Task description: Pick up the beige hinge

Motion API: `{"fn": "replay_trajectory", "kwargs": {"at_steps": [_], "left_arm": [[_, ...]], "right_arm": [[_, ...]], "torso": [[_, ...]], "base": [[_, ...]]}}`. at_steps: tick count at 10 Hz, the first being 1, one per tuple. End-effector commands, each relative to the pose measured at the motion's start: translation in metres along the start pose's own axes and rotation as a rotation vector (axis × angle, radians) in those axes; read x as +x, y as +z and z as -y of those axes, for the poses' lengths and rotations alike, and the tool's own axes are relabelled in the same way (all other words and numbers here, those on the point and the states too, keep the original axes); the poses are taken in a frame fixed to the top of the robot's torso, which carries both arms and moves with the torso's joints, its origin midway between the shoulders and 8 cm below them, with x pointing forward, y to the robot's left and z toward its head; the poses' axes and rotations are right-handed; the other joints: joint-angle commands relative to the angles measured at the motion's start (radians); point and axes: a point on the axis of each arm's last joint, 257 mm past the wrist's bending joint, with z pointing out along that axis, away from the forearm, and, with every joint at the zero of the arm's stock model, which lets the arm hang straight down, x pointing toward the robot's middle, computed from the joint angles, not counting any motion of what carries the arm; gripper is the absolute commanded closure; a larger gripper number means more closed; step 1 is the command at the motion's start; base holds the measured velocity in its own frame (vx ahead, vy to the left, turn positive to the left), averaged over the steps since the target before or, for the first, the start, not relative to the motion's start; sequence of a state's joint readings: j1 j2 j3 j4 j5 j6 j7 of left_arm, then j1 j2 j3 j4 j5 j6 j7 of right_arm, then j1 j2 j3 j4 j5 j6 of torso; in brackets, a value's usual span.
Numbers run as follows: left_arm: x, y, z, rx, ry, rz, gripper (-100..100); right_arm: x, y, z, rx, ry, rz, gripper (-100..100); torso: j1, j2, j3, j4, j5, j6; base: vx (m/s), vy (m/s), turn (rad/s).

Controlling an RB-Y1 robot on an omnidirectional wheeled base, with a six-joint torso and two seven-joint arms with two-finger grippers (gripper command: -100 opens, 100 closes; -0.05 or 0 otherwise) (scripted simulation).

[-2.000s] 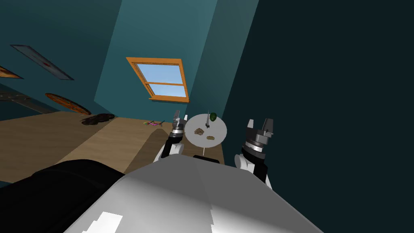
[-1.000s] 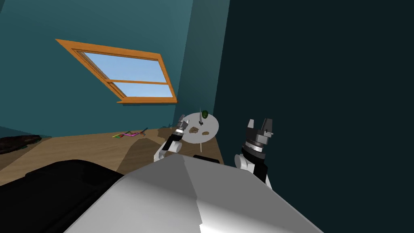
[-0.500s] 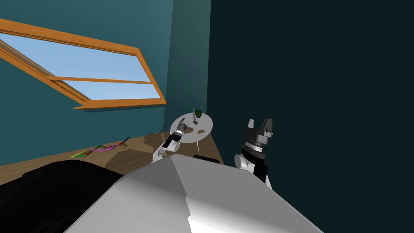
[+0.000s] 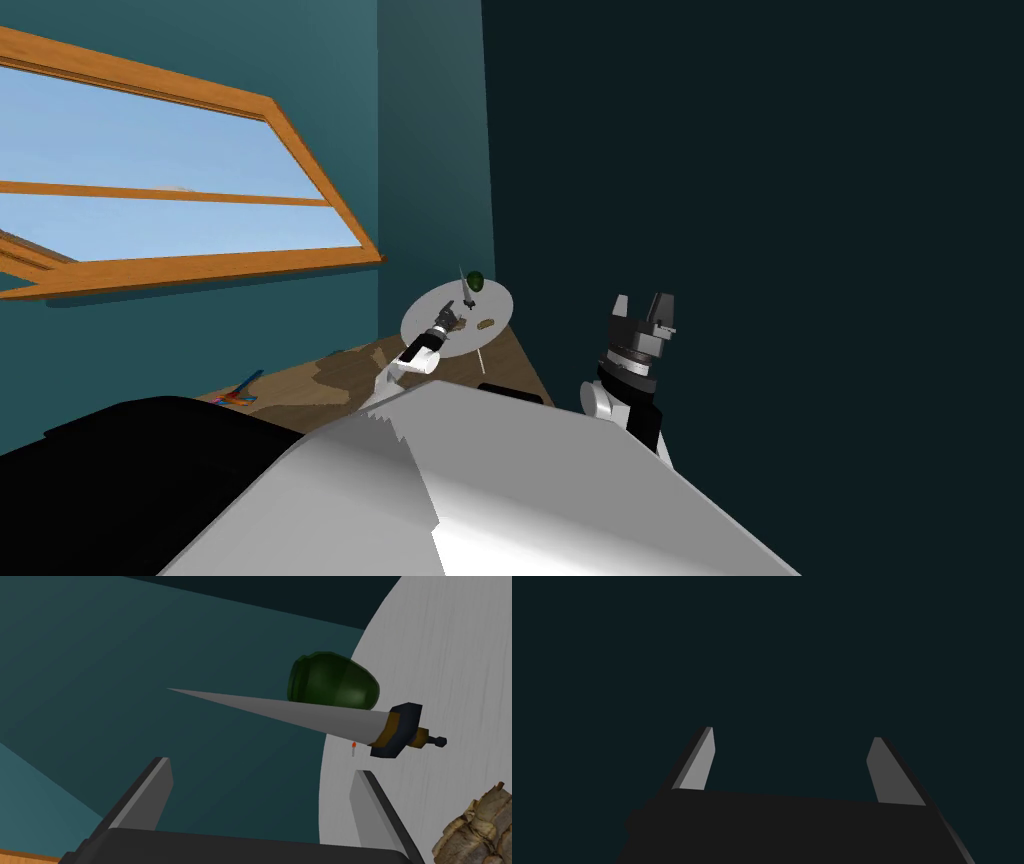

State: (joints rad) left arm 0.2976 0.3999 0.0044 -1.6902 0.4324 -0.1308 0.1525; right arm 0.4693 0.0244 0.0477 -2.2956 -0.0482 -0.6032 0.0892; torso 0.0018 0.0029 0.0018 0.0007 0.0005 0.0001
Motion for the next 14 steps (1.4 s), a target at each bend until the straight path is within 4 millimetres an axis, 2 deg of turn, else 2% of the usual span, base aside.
{"fn": "replay_trajectory", "kwargs": {"at_steps": [1,2,3,4,5,6,7,8,9,10,11,12,13,14], "left_arm": [[-0.011,-0.001,-0.008,-0.039,-0.007,0.021,-100],[-0.035,-0.002,-0.029,-0.099,-0.022,0.058,-100],[-0.050,-0.002,-0.037,-0.141,-0.036,0.080,-100],[-0.057,-0.005,-0.046,-0.161,-0.039,0.094,-100],[-0.078,-0.008,-0.060,-0.212,-0.059,0.130,-100],[-0.086,-0.013,-0.071,-0.234,-0.058,0.148,-100],[-0.086,-0.013,-0.071,-0.234,-0.058,0.148,-100],[-0.106,-0.017,-0.082,-0.279,-0.081,0.183,-100],[-0.113,-0.022,-0.090,-0.297,-0.080,0.199,-100],[-0.139,-0.031,-0.105,-0.347,-0.105,0.249,-100],[-0.141,-0.033,-0.109,-0.359,-0.106,0.254,-100],[-0.162,-0.041,-0.117,-0.395,-0.132,0.296,-100],[-0.168,-0.047,-0.126,-0.418,-0.133,0.312,-100],[-0.187,-0.057,-0.134,-0.457,-0.163,0.354,-100]], "right_arm": [[0.000,0.000,0.000,0.000,0.000,0.000,0],[0.000,0.000,0.000,0.000,0.000,0.000,0],[0.000,0.000,0.000,0.000,0.000,0.000,0],[0.000,0.000,0.000,0.000,0.000,0.000,0],[0.000,0.000,0.000,0.000,0.000,0.000,0],[0.000,0.000,0.000,0.000,0.000,0.000,0],[0.000,0.000,0.000,0.000,0.000,0.000,0],[0.000,0.000,0.000,0.000,0.000,0.000,0],[0.000,0.000,0.000,0.000,0.000,0.000,0],[0.000,0.000,0.000,0.000,0.000,0.000,0],[0.000,0.000,0.000,0.000,0.000,0.000,0],[0.000,0.000,0.000,0.000,0.000,0.000,0],[0.000,0.000,0.000,0.000,0.000,0.000,0],[0.000,0.000,0.000,0.000,0.000,0.000,0]], "torso": [[0.000,0.000,0.000,0.000,0.000,0.000],[0.001,-0.001,0.000,0.000,0.000,-0.001],[0.000,-0.001,0.000,0.000,0.000,0.000],[-0.001,-0.001,0.000,0.000,0.000,0.000],[0.000,-0.001,-0.001,0.000,0.000,-0.001],[0.000,-0.002,-0.001,0.000,0.000,0.000],[0.000,-0.002,-0.001,0.000,0.000,-0.001],[0.001,-0.003,-0.002,-0.001,0.000,-0.002],[0.001,-0.003,-0.002,-0.001,0.000,0.000],[0.001,-0.003,-0.002,-0.001,0.000,-0.001],[0.000,-0.003,-0.002,-0.001,0.000,-0.001],[0.001,-0.003,-0.002,-0.001,0.000,-0.002],[0.000,-0.004,-0.002,-0.001,0.000,0.000],[0.001,-0.004,-0.002,-0.001,0.000,-0.002]], "base": [[-0.042,-0.011,-0.145],[-0.043,-0.023,-0.371],[-0.049,-0.040,-0.440],[-0.029,-0.031,-0.164],[-0.020,-0.030,-0.306],[-0.013,-0.018,-0.201],[-0.006,-0.006,-0.008],[-0.008,-0.027,-0.304],[-0.006,-0.017,-0.218],[0.000,-0.027,-0.372],[0.002,-0.015,-0.156],[0.008,-0.028,-0.305],[0.010,-0.017,-0.192],[0.015,-0.024,-0.328]]}}
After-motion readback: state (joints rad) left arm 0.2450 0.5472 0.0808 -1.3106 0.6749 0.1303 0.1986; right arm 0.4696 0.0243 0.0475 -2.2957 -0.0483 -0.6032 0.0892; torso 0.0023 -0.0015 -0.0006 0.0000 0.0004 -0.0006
